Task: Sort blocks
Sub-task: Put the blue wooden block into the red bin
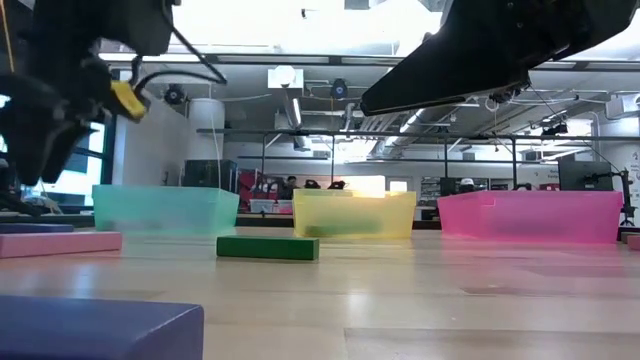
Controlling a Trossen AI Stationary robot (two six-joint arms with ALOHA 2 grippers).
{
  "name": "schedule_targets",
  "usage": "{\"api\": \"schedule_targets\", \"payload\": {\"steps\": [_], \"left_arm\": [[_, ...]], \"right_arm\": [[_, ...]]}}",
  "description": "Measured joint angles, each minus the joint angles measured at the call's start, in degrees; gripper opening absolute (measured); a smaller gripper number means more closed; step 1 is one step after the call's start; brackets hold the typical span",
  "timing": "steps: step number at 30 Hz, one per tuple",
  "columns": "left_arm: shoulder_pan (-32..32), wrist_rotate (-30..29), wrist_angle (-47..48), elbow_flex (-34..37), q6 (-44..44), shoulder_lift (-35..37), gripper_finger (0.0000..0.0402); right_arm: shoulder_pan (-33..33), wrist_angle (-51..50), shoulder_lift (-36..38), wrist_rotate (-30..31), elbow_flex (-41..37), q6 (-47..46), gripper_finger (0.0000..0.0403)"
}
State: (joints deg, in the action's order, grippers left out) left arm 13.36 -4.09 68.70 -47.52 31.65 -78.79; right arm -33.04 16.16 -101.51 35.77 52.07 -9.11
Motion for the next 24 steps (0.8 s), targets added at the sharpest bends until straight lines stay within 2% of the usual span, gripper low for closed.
{"api": "schedule_targets", "payload": {"steps": [3, 6, 15, 19, 21, 24], "left_arm": [[-0.92, -0.75, -2.34, 1.41, -3.31, -1.65, 0.0213], [-1.91, -2.00, -3.43, 2.39, -6.33, -4.14, 0.0243], [-3.29, -2.78, -6.97, 2.68, -16.87, -16.96, 0.0252], [-3.23, -1.51, -6.20, 1.01, -17.95, -21.23, 0.0225], [-2.84, -1.06, -6.04, -0.36, -18.49, -21.93, 0.0191], [-2.10, -0.90, -5.67, -2.77, -18.16, -22.41, 0.0123]], "right_arm": [[0.00, -0.02, 0.00, -0.02, 0.00, -0.36, 0.0176], [0.00, -0.03, 0.00, -0.01, 0.00, -0.49, 0.0176], [-1.35, -0.61, 0.00, -0.42, 0.00, -1.30, 0.0176], [-4.02, -4.41, 0.00, -0.46, 0.01, -2.73, 0.0176], [-5.32, -7.88, 0.00, -1.82, 0.02, -5.60, 0.0176], [-6.99, -13.96, 0.00, -7.47, 0.02, -12.07, 0.0176]]}}
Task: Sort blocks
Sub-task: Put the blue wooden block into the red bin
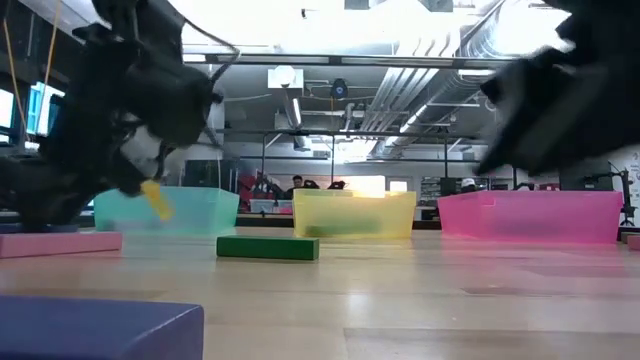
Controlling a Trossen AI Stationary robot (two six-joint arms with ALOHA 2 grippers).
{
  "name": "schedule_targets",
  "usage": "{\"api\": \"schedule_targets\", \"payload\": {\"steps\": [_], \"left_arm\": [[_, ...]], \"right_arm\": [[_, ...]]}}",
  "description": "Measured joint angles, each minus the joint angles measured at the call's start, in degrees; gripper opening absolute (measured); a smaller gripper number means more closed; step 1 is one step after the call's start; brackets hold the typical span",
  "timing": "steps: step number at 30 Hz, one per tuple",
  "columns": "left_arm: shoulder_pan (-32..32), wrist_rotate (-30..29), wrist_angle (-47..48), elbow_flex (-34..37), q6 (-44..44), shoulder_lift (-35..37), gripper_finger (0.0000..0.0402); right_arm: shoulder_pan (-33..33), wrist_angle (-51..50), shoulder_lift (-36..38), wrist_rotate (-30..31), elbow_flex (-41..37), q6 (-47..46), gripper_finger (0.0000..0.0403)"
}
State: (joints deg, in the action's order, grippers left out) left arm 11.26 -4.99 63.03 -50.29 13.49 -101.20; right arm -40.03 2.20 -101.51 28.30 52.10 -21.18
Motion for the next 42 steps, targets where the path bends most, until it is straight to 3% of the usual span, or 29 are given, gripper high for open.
{"api": "schedule_targets", "payload": {"steps": [3, 7, 9, 13, 16, 19, 23, 30, 34, 42], "left_arm": [[0.92, -0.71, -3.36, -3.29, 1.70, 0.80, 0.0059], [2.97, -4.63, -5.43, -8.58, 4.65, 1.96, 0.0056], [4.49, -7.72, -7.00, -11.99, 5.86, 2.99, 0.0056], [7.80, -14.11, -13.46, -18.35, 5.99, 4.95, 0.0056], [10.04, -17.40, -23.31, -21.38, 3.32, 6.46, 0.0056], [12.02, -18.22, -37.23, -22.09, -2.32, 7.11, 0.0056], [14.02, -18.19, -54.16, -22.09, -9.91, 7.21, 0.0057], [15.81, -18.65, -68.36, -22.09, -18.02, 7.21, 0.0058], [16.37, -19.21, -70.87, -22.15, -19.80, 7.37, 0.0059], [16.97, -19.52, -70.47, -22.12, -21.13, 7.25, 0.0060]], "right_arm": [[-1.51, -3.17, 0.00, -2.89, -0.99, -5.80, 0.0176], [-2.30, -0.50, 0.00, -1.39, -5.51, -10.00, 0.0176], [-1.84, 4.90, 0.00, 0.59, -9.07, -10.90, 0.0176], [-0.68, 23.19, 0.00, 10.68, -16.62, -10.45, 0.0176], [0.45, 37.94, 0.00, 15.63, -20.11, -4.15, 0.0176], [1.55, 50.29, 0.01, 16.42, -20.77, 6.81, 0.0176], [2.72, 58.93, 0.02, 16.21, -17.42, 20.73, 0.0176], [2.91, 59.71, 0.02, 19.18, -7.38, 33.11, 0.0176], [2.26, 58.95, 0.02, 26.34, -3.06, 35.36, 0.0176], [-0.66, 49.84, 0.02, 28.30, 5.43, 41.49, 0.0169]]}}
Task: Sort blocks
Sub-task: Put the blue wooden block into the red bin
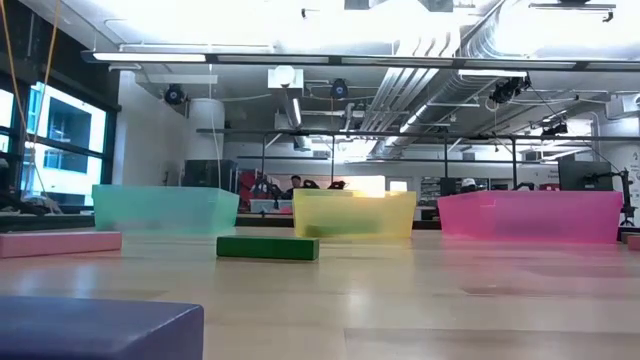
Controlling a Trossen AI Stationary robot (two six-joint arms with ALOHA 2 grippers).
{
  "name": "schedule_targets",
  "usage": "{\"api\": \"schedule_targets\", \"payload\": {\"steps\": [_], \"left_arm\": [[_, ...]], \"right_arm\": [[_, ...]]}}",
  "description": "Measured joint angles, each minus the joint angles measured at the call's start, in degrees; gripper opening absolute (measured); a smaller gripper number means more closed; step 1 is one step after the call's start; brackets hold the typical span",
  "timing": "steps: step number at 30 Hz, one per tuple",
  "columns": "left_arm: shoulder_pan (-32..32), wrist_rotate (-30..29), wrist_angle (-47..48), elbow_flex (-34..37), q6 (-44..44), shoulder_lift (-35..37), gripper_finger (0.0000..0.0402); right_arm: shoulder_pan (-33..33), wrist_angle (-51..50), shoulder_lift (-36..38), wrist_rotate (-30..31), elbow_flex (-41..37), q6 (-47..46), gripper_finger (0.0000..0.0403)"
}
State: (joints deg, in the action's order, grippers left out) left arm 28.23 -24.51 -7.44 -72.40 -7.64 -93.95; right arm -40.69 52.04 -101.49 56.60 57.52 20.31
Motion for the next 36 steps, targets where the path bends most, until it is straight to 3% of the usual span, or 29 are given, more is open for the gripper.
{"api": "schedule_targets", "payload": {"steps": [6, 11, 17, 21, 25, 32, 36], "left_arm": [[0.19, 1.03, 1.57, 0.05, -1.07, -0.02, 0.0075], [-0.08, -0.31, 7.02, 0.09, 1.84, -0.07, 0.0134], [0.13, -8.58, 18.19, 1.58, 13.72, 0.04, 0.0171], [-0.02, -14.83, 22.92, 4.10, 22.02, 0.04, 0.0173], [0.31, -15.83, 24.11, 7.65, 29.00, 0.04, 0.0173], [3.88, -17.32, 24.27, 12.57, 38.18, -0.02, 0.0174], [6.74, -20.74, 23.91, 15.33, 42.42, 0.00, 0.0174]], "right_arm": [[-0.30, -24.50, 0.15, 3.13, 8.07, -10.20, 0.0079], [-0.25, -61.72, 3.60, 0.98, 14.83, -30.53, 0.0073], [5.42, -108.87, 11.18, -10.32, 18.98, -65.55, 0.0073], [15.96, -128.09, 13.88, -18.96, 18.83, -72.11, 0.0073], [32.07, -132.21, 15.29, -24.35, 16.17, -62.05, 0.0073], [63.68, -120.18, 15.28, -42.90, 5.00, -39.36, 0.0073], [75.17, -115.79, 15.23, -46.77, -1.03, -34.66, 0.0073]]}}
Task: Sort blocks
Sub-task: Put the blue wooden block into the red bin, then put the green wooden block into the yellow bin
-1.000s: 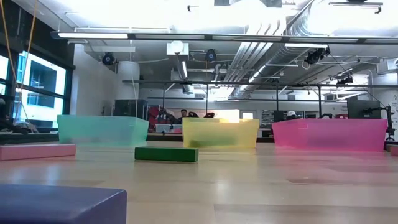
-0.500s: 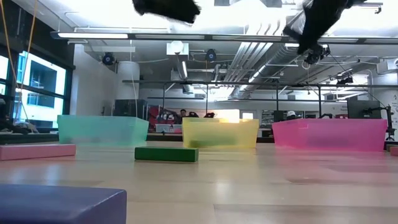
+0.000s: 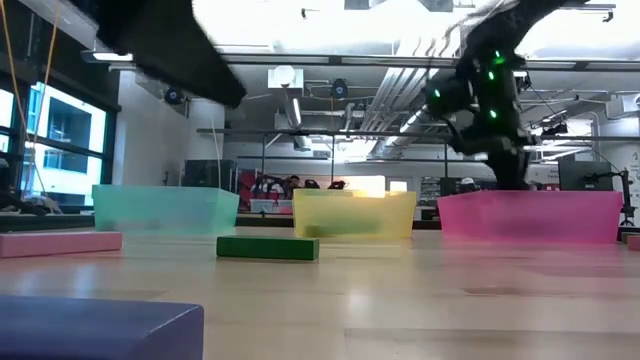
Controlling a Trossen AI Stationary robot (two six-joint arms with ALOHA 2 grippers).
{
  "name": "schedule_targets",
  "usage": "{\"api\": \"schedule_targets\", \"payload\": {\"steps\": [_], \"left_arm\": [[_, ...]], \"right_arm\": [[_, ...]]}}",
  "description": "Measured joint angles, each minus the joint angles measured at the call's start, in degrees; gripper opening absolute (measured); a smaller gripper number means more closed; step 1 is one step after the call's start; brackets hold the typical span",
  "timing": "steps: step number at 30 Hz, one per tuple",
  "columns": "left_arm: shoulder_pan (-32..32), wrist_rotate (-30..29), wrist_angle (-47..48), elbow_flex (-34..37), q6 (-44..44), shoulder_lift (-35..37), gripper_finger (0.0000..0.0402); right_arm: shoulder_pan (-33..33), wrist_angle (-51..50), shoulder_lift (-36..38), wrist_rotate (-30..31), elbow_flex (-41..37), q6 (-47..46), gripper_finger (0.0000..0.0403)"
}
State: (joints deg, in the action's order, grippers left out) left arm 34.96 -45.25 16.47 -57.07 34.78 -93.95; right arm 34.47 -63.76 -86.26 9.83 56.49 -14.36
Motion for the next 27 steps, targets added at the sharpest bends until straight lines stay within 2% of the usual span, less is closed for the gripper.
{"api": "schedule_targets", "payload": {"steps": [6, 13, 17, 22, 27], "left_arm": [[3.30, -5.42, 0.03, 3.11, 4.95, 0.00, 0.0174], [4.44, -7.02, -0.24, 3.90, 7.86, 0.00, 0.0174], [4.83, -7.10, -0.23, 3.90, 9.37, 0.00, 0.0174], [5.28, -7.20, -0.73, 3.90, 12.99, 0.00, 0.0174], [5.99, -8.60, -5.45, 3.88, 13.12, 0.00, 0.0174]], "right_arm": [[7.56, 2.09, 0.00, 0.80, -2.33, 1.34, 0.0076], [10.98, 2.27, 0.00, 1.05, -2.23, 0.00, 0.0208], [11.72, 1.62, 0.09, 2.89, -2.23, -1.65, 0.0238], [7.85, -3.24, 4.17, 3.73, -2.23, -2.41, 0.0232], [-4.44, -9.24, 13.97, 4.23, -2.23, -8.65, 0.0213]]}}
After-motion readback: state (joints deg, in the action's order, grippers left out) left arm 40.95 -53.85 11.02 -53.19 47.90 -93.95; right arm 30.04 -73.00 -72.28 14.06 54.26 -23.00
